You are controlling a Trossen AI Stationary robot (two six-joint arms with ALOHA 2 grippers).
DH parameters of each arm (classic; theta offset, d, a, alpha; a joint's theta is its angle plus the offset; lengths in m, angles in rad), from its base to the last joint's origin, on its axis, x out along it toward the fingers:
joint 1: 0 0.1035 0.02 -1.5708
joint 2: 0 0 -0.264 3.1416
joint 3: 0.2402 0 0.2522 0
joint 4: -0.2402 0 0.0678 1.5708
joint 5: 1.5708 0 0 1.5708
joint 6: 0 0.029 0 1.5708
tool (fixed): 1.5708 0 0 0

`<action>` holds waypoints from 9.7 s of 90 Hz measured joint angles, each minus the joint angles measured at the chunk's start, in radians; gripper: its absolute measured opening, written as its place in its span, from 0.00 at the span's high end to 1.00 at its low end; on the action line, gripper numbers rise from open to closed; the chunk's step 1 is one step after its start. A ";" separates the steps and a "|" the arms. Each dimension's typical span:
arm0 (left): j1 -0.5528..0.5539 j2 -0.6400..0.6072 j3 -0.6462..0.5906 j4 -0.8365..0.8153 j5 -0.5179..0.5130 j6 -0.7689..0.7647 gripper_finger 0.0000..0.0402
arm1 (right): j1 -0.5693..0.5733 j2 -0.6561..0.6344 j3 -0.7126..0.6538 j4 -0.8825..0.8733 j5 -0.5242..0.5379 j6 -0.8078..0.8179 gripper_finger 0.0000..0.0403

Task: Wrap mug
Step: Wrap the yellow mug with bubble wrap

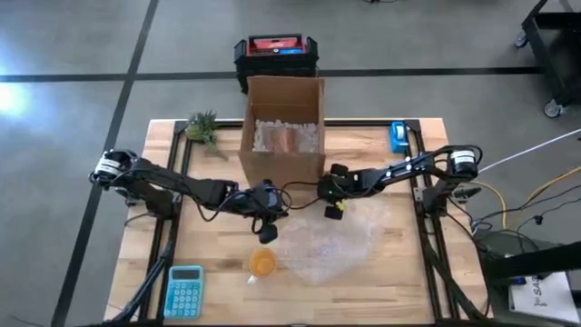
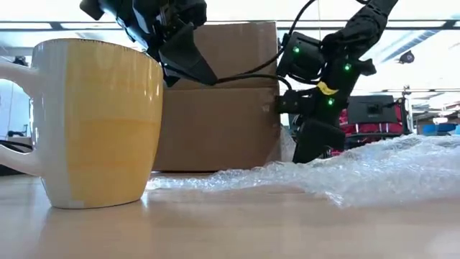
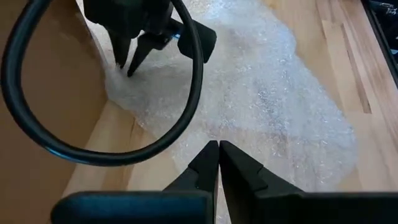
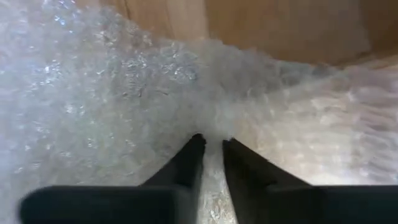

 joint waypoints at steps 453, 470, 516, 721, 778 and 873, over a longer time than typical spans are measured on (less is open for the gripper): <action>-0.029 0.293 0.452 -0.327 -0.029 0.172 1.00 | 0.230 -0.580 -0.388 -0.280 0.143 0.761 0.54; -0.041 0.199 0.453 -0.365 -0.029 0.243 1.00 | 0.230 -0.580 -0.430 -0.281 0.095 0.957 0.54; -0.047 0.036 0.453 -0.551 -0.233 0.524 1.00 | 0.249 -0.581 -0.417 -0.304 -0.015 1.067 0.54; -0.730 0.186 0.519 -0.794 -0.155 -0.830 0.65 | 0.256 -0.580 -0.376 -0.087 0.064 0.741 0.54; -0.800 0.236 0.130 -0.277 -0.341 -1.127 0.74 | 0.258 -0.580 -0.392 -0.062 0.064 0.744 0.54; -0.672 0.231 0.133 -0.289 -0.363 -1.003 0.84 | 0.258 -0.580 -0.401 -0.046 0.056 0.744 0.54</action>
